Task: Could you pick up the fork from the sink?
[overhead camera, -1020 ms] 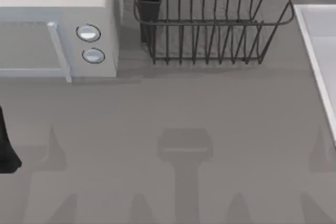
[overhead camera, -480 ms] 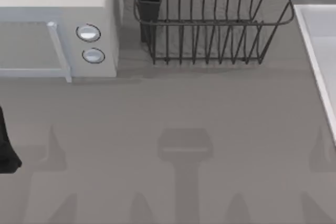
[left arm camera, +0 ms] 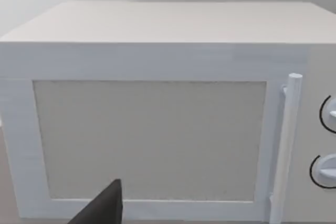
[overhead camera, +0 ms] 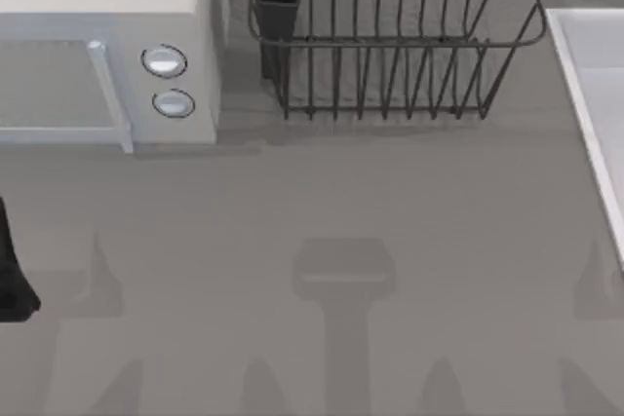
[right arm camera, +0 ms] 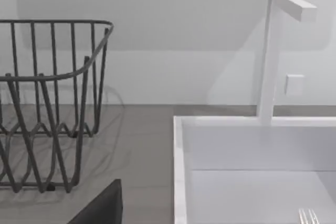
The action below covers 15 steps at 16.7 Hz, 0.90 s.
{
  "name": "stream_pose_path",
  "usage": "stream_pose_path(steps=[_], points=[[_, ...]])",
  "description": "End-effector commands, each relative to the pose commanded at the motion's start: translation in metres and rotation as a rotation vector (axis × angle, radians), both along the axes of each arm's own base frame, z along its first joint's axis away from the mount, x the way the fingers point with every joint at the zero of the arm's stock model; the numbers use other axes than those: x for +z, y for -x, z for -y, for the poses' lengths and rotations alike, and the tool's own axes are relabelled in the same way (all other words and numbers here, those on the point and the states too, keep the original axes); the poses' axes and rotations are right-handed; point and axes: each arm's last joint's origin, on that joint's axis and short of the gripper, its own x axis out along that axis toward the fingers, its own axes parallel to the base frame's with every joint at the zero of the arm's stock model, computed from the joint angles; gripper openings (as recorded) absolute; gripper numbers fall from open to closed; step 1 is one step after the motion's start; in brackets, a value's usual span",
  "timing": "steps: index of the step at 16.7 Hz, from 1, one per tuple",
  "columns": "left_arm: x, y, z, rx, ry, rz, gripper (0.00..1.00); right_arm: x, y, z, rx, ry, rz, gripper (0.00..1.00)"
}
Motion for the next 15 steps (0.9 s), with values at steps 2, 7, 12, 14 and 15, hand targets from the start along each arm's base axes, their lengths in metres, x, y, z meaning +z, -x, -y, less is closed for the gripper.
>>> stream_pose_path(steps=[2,7,12,14,15], points=[[0.0,0.0,0.0,0.0,0.0,0.0,1.0,0.008,-0.001,0.001,-0.007,0.006,-0.031,1.0],[0.0,0.0,0.0,0.0,0.0,0.0,1.0,0.055,-0.015,0.005,-0.041,0.035,-0.209,1.0],[0.0,0.0,0.0,0.0,0.0,0.0,1.0,0.116,-0.067,0.017,-0.081,0.067,-0.49,1.0],[0.0,0.0,0.0,0.0,0.0,0.0,1.0,0.134,-0.101,0.025,-0.092,0.076,-0.617,1.0],[0.0,0.0,0.0,0.0,0.0,0.0,1.0,0.14,-0.12,0.03,-0.096,0.079,-0.683,1.0]])
